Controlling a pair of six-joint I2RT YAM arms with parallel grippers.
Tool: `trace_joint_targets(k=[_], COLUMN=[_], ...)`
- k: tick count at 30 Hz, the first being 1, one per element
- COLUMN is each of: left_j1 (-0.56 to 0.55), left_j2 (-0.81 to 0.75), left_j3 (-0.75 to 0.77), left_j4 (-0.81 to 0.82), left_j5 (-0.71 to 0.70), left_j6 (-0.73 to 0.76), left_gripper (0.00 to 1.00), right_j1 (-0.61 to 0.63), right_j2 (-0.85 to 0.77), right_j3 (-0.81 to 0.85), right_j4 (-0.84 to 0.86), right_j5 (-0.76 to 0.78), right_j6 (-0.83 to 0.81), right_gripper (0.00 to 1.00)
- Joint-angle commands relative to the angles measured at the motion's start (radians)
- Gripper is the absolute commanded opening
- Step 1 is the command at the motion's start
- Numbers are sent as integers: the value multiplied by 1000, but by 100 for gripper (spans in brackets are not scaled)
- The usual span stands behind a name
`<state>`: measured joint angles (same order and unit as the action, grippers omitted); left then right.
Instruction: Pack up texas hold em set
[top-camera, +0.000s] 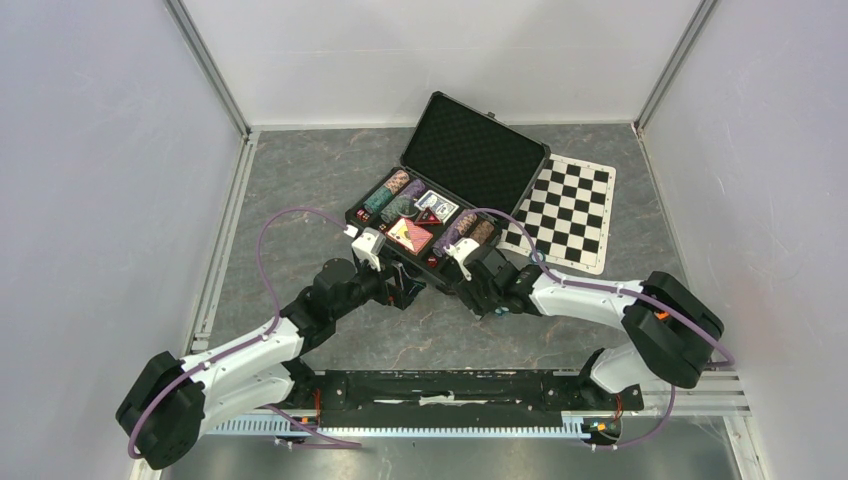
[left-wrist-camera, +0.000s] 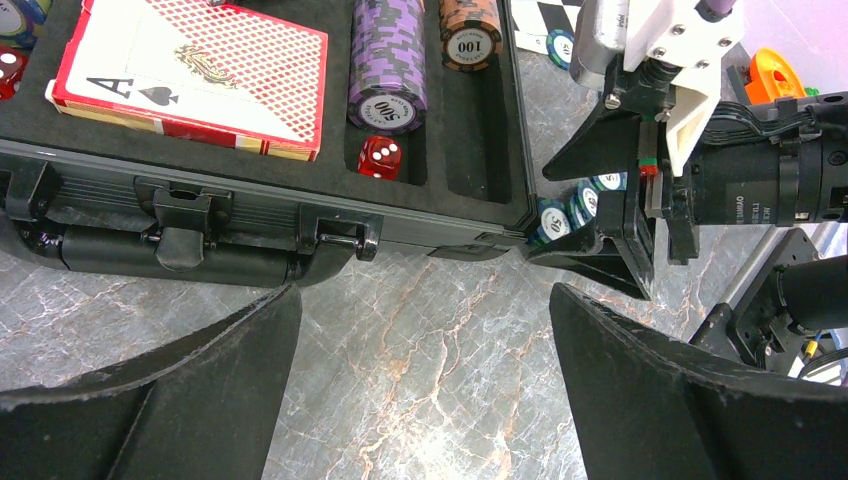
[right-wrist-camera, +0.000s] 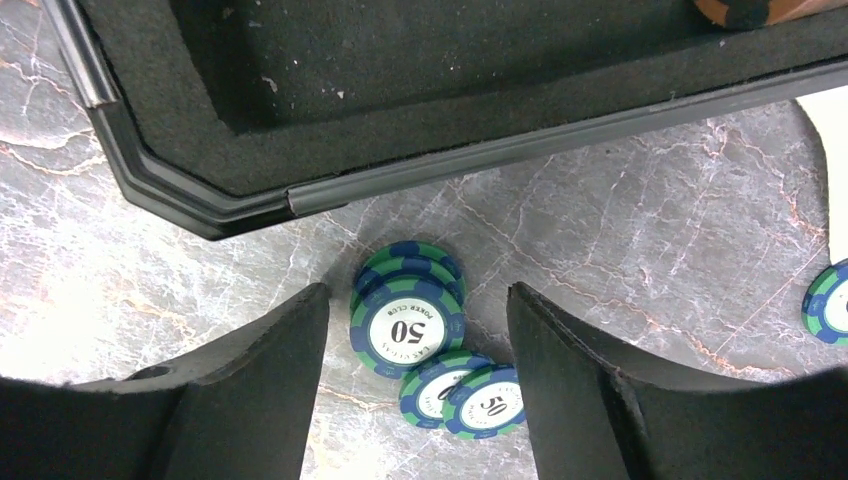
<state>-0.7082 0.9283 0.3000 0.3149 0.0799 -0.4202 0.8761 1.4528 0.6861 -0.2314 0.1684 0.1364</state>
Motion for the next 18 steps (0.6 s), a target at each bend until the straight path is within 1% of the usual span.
trace_joint_targets(k=[1, 7, 13, 16, 18], left_j1=[4, 4, 4, 4, 4], left_j2=[-16, -13, -3, 1, 2], left_j3=[27, 28, 33, 34, 33], left_j4=[11, 10, 9, 10, 9], left_j5=[-10, -9, -2, -2, -3], left_j6=[54, 54, 54, 54, 55], left_gripper=[100, 100, 100, 100, 100], right_j1=[2, 0, -9, -21, -22], right_j2=[-27, -36, -22, 12, 19], right_j3=[12, -5, -36, -36, -39], right_j4=[-36, -44, -17, -13, -6], right_j5=[35, 1, -30, -49, -65], right_j6=[1, 10, 21, 31, 36], right_gripper=[72, 72, 68, 63, 62])
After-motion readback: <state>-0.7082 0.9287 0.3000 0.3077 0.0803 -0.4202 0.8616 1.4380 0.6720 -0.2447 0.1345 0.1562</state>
